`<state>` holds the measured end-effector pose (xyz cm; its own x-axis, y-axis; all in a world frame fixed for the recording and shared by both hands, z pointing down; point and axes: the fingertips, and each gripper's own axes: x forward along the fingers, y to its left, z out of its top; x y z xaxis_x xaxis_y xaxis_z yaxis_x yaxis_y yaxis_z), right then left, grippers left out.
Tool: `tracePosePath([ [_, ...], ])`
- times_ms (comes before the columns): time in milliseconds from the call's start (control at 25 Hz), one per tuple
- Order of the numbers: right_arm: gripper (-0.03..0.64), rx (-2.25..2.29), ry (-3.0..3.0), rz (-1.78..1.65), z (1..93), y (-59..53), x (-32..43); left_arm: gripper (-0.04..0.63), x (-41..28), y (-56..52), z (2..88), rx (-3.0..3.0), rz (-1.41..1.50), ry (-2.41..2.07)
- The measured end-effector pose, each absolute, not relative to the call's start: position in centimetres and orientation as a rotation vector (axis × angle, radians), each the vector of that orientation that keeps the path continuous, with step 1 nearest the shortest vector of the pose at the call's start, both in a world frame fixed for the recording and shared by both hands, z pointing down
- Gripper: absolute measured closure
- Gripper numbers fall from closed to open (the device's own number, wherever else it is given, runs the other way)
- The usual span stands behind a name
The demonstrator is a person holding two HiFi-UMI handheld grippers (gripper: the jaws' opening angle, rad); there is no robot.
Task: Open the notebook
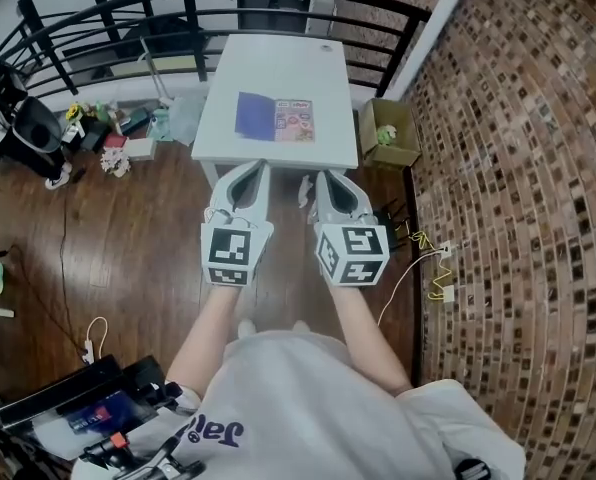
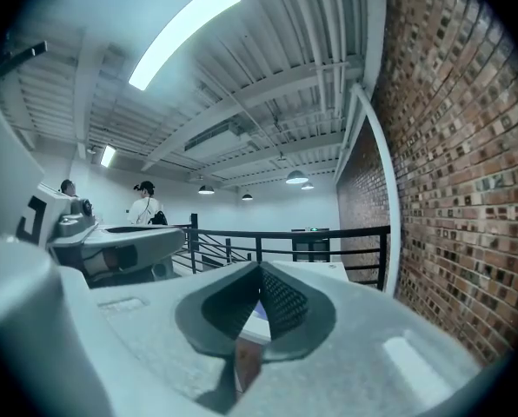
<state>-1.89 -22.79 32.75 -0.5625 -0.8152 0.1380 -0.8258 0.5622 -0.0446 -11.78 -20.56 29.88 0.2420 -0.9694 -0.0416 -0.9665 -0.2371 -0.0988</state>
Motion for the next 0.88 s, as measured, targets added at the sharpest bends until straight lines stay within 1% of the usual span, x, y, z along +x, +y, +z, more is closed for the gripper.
tracePosePath([
  [880, 0.626, 1.47, -2.693, 0.136, 32.3, -24.0, 1.4, 0.58, -10.1, -21.5, 30.7, -2.382, -0.051, 1.887],
])
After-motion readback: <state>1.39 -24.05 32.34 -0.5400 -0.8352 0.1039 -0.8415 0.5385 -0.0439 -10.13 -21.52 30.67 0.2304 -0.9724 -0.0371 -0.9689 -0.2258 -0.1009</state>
